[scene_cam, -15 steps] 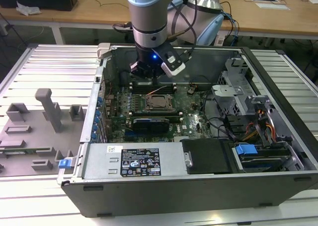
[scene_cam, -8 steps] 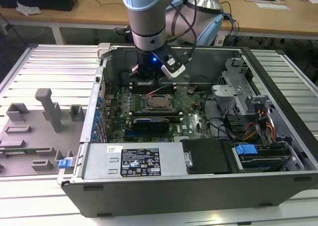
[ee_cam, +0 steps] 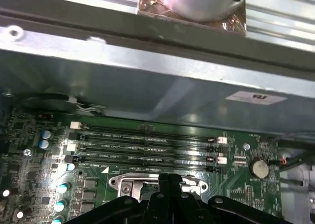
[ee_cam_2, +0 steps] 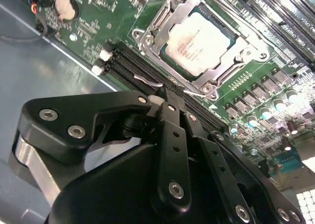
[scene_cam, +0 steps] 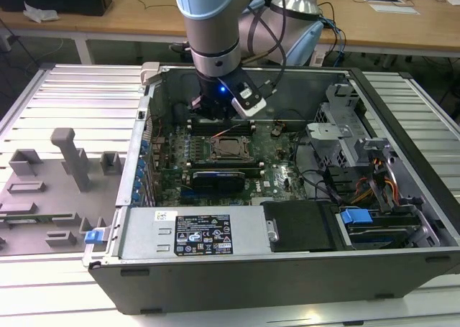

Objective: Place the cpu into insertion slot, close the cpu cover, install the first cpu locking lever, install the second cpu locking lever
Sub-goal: 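Install the first cpu locking lever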

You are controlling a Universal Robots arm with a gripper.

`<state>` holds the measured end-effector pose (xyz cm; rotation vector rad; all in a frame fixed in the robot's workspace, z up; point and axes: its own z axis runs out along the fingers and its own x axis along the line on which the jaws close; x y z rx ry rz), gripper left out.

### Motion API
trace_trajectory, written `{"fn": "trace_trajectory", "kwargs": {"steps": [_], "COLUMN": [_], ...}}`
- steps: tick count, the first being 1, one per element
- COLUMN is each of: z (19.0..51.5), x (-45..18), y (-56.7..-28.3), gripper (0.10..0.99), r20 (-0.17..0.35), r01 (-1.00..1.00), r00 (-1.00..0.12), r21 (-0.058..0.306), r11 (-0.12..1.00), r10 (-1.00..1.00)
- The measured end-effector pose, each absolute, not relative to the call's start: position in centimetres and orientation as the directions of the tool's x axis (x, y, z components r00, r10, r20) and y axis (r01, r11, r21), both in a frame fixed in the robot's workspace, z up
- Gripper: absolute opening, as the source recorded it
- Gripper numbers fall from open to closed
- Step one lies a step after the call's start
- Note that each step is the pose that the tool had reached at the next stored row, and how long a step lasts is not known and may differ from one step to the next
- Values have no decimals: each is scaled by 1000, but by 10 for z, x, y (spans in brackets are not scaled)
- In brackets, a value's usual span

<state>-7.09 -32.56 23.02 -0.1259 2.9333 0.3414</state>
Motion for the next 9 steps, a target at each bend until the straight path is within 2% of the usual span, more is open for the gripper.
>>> {"fn": "trace_trajectory", "kwargs": {"steps": [9], "z": [224], "x": [-68], "y": [-316], "gripper": [106], "r20": [-193], "r01": [-61], "r00": [-981], "r21": [208], "r11": [976], "r10": [-20]}}
